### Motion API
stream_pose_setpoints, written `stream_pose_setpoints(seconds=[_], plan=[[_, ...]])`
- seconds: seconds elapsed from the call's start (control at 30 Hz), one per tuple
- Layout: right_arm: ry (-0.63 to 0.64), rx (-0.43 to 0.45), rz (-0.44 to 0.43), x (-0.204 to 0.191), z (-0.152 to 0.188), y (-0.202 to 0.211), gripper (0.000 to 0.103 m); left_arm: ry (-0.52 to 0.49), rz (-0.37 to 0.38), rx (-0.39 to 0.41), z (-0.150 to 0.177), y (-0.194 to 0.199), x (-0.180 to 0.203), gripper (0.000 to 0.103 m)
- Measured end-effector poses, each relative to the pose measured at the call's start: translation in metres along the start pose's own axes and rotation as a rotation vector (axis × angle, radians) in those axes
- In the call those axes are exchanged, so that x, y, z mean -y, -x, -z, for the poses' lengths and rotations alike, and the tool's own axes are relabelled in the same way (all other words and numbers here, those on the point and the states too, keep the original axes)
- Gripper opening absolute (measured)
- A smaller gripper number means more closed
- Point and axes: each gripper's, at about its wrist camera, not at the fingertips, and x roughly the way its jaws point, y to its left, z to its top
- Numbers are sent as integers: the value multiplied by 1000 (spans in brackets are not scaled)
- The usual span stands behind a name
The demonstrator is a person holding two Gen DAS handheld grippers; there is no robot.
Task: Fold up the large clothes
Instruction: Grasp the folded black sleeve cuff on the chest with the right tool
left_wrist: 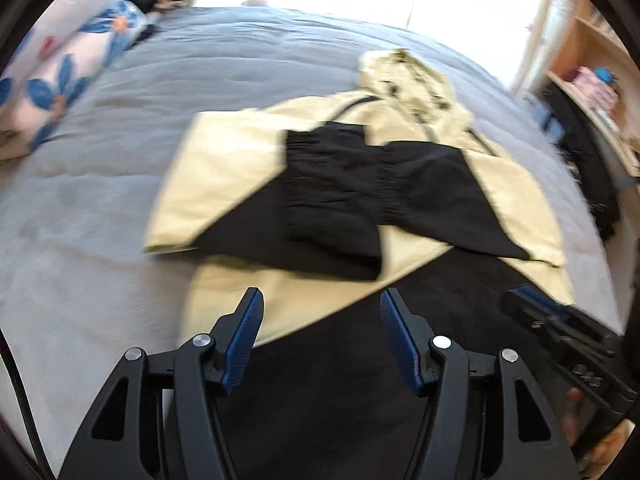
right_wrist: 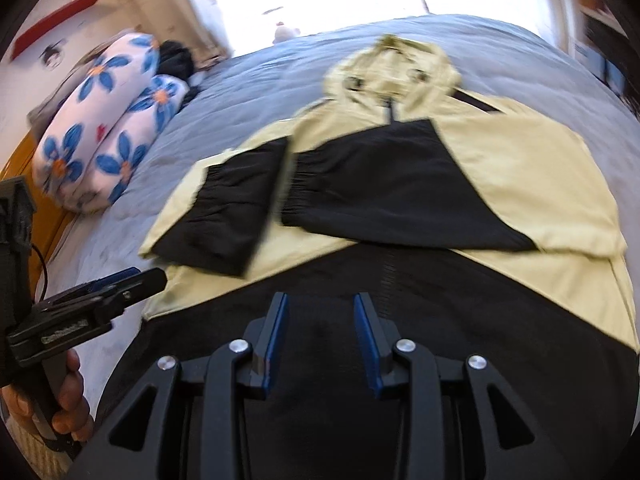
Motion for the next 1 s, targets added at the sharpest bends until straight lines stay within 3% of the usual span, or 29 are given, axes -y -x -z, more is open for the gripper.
stream_pose_setpoints(seconds=[0.07,0.17,0.43,0.7,0.73,0.77,0.8,0.9,1.0], plan=[[56,5,-14,-17,-3,-2,46,12,-44,5,4,2,-10,59],[155,11,-14,-43,-5,-8,47,34,-73,-3,8,4,-25,59],[332,-62,31,-87,-15,-58,47,117,-59,-27,17,-4,-57,59],[412,-145,160,-109,-31,-113,46,175,-46,-56,28,-11,-82,59],[403,-144,167,-108,-35,-115,41,183,-40,-58,29,-12,-84,59],[393,-134,166,-108,-38,-114,21,190,-35,-60,30,-13,-86,59],[377,-110,156,-107,-45,-109,10,195,-30,-61,30,-13,-87,59],[314,-29,153,-98,-64,-84,7,196,-27,-53,30,-12,-87,59],[154,67,98,-63,-86,-35,7,189,-18,-45,29,-11,-83,59]])
